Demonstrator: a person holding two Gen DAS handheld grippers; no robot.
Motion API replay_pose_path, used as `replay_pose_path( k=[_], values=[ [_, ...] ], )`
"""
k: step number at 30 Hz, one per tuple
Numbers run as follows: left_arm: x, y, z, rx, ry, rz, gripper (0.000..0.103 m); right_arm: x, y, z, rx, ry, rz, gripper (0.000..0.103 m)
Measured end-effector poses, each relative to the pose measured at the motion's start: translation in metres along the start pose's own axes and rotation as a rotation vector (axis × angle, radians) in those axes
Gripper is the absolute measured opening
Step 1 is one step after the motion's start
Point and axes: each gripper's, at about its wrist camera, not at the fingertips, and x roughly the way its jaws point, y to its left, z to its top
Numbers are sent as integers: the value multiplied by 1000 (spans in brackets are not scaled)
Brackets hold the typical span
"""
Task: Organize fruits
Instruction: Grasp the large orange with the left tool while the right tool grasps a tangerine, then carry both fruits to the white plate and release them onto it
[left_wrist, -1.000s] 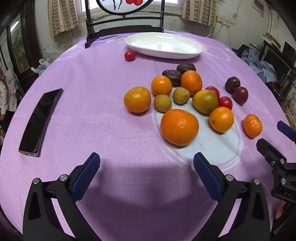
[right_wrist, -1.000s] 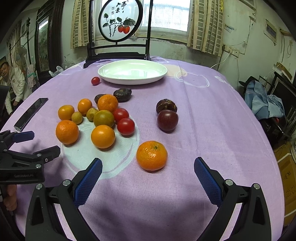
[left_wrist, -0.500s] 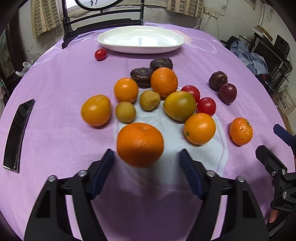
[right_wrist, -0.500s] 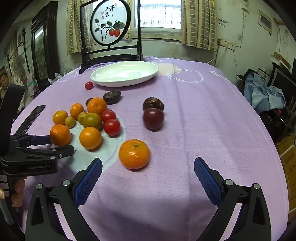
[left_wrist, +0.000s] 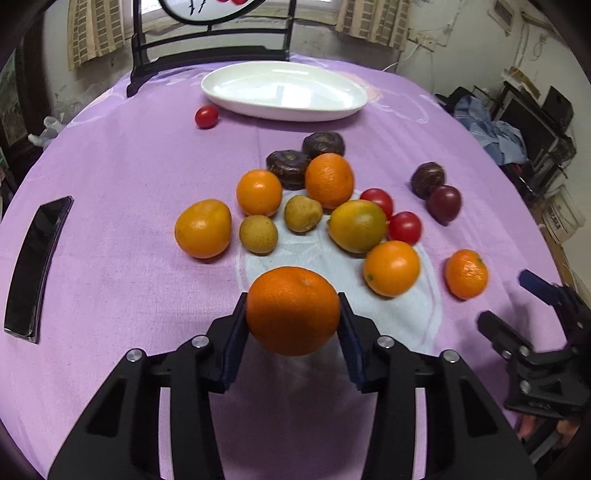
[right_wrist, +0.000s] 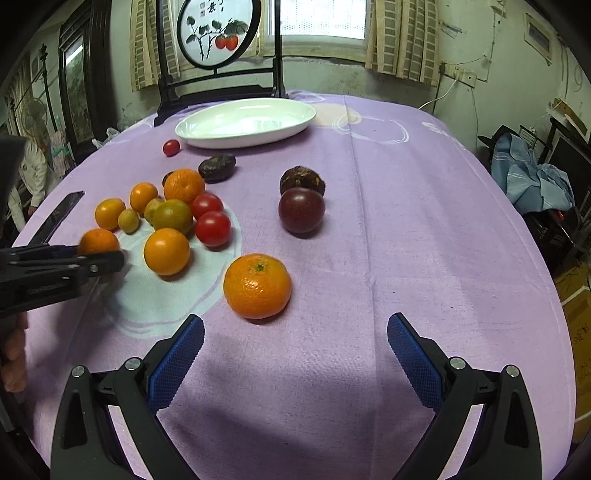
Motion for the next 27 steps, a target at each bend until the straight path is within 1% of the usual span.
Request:
replay_pose_path(
  k=[2, 4, 7, 9, 10, 11, 12, 13, 14, 15, 16, 17, 18, 19, 23, 27],
  values=[
    [-9, 1, -3, 7, -12, -11, 44, 5, 3, 2, -7, 21, 4, 100],
    [-14, 6, -6, -7, -11, -16, 44, 11, 8, 4, -32, 43, 15, 100],
    [-19, 15, -10, -35, -7, -21, 44, 16, 14, 9, -68, 49, -4, 100],
    [-21, 20, -13, -39, -14, -11, 44, 19, 16, 12, -73, 56, 6, 100],
    [-22, 22, -14, -43, -16, -5, 44, 21, 19, 15, -82, 58, 9, 96],
    [-22, 25, -16, -48, -16, -6, 44, 22, 20, 16, -90, 58, 14, 89],
    [-23, 27, -17, -53, -14, -9, 44, 24, 23, 17, -101, 67, 17, 85],
    [-23, 29, -18, -56, -12, -11, 44, 30, 26, 19, -120, 87, 1, 77],
    [-24, 31, -19, -59, -9, -14, 44, 32, 28, 19, -127, 91, -5, 71],
    [-25, 32, -20, -60, -10, -17, 44, 33, 28, 21, -123, 87, 5, 71],
    [-25, 32, -20, -58, -11, -18, 44, 35, 27, 24, -109, 91, 25, 67],
    [-27, 33, -21, -54, -17, -19, 44, 35, 26, 25, -95, 91, 43, 50],
    [-28, 33, -22, -52, -19, -19, 44, 35, 24, 27, -74, 89, 50, 46],
    [-28, 34, -22, -50, -20, -19, 44, 35, 23, 27, -64, 91, 51, 44],
    [-30, 37, -20, -34, -22, -6, 44, 26, 22, 26, -58, 82, 70, 44],
    [-36, 35, -9, -2, -33, -6, 44, 14, 19, 28, -54, 58, 81, 44]
  ],
)
